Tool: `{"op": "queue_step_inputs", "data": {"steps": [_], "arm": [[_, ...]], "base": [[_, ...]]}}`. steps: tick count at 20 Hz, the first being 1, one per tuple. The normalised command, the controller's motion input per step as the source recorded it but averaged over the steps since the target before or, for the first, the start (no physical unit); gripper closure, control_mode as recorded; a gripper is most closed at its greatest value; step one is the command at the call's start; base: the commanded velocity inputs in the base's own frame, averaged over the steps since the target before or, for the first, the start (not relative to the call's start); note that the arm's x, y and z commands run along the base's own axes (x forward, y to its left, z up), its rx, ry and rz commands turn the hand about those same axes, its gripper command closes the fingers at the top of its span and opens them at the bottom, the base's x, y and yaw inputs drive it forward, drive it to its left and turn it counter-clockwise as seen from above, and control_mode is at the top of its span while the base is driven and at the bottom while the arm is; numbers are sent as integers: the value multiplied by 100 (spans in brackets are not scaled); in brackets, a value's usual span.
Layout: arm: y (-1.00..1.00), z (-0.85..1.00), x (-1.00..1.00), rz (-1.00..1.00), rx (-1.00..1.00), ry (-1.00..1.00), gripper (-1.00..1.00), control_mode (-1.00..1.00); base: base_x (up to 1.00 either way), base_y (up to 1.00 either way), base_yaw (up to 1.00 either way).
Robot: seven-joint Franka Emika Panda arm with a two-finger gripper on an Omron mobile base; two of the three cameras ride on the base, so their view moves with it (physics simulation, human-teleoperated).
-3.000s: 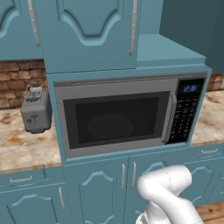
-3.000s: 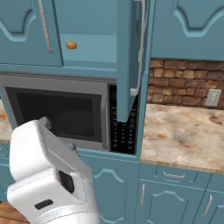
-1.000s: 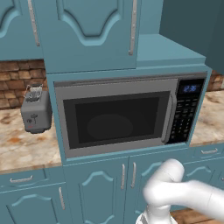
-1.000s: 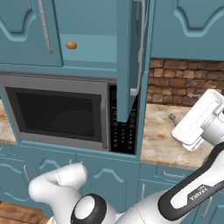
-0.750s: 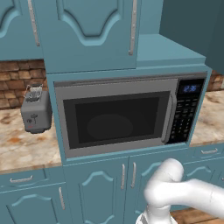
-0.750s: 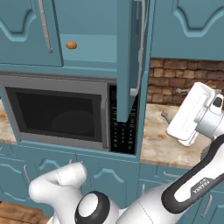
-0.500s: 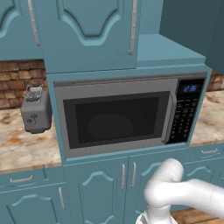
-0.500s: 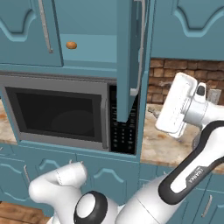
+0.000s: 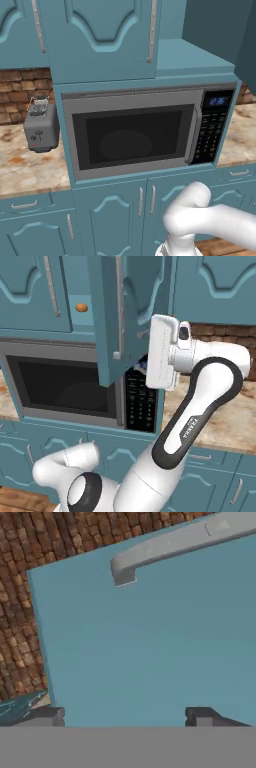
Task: Pick the tangerine from the counter and place it in the cabinet. Then close the cabinet.
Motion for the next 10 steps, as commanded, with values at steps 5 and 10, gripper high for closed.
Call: {"op": "queue_step_inputs", "data": {"steps": [5,10], "arm": [[100,75,-29,1,-25,-36,-100,-100],[85,14,17,-8,-23,-26,-100,-100]], "base": [[0,0,0],[0,0,0]]}}
